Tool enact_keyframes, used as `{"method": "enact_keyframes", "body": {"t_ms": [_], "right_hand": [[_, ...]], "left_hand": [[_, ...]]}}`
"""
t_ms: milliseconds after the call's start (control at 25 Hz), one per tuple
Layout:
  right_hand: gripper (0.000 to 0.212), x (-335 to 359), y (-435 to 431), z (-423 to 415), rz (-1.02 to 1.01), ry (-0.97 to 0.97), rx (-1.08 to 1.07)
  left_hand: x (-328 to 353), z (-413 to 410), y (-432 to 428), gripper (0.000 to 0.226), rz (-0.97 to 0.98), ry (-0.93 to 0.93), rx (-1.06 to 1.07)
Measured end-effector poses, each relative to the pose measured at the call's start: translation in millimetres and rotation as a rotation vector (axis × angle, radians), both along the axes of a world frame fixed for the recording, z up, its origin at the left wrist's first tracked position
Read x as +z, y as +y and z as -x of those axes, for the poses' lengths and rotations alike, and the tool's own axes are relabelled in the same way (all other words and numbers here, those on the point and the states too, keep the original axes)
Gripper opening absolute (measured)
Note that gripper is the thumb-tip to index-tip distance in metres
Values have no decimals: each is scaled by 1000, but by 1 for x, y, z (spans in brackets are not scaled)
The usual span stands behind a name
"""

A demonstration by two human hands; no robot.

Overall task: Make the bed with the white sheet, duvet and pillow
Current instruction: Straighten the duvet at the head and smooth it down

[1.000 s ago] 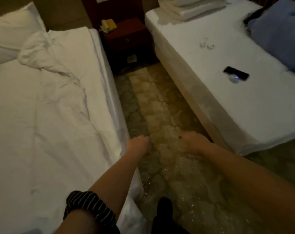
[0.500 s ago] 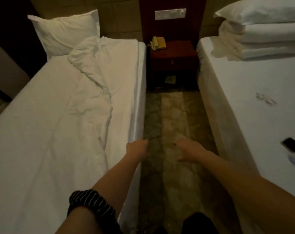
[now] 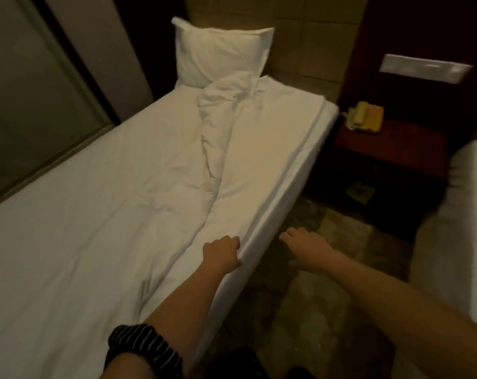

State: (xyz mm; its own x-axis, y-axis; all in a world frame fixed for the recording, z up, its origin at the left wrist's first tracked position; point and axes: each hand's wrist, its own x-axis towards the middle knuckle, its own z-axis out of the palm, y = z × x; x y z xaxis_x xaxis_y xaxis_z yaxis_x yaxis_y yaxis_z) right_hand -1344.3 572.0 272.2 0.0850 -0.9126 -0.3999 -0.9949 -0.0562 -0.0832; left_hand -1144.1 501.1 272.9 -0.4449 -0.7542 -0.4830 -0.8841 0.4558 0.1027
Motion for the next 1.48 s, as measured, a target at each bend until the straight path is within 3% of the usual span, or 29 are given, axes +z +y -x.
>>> {"method": "enact_keyframes", "body": {"t_ms": [200, 440, 600, 920, 1080, 1240, 1480], "right_hand": [[63, -4, -135, 39, 70, -52, 259], [63, -12, -268, 77, 27, 21, 503], [62, -16, -351, 88, -16, 9, 625], [62, -68, -495, 71, -72, 6, 1060], [61, -90, -536, 55, -54, 30, 1208], [62, -124, -567, 10, -32, -20, 1212], [73, -190, -603, -20, 12, 202, 1290]], "left_hand": [[-18, 33, -96, 43, -20, -26, 303], [-45, 79, -218, 41, -75, 57, 519], [-43, 91, -260, 40, -86, 3, 610], [-61, 98, -306, 37, -51, 2, 1179], [-86, 108, -318, 37, -32, -31, 1193], [-129, 92, -343, 36, 11, 11, 1240], [-206, 73, -383, 65, -19, -51, 1124]]}}
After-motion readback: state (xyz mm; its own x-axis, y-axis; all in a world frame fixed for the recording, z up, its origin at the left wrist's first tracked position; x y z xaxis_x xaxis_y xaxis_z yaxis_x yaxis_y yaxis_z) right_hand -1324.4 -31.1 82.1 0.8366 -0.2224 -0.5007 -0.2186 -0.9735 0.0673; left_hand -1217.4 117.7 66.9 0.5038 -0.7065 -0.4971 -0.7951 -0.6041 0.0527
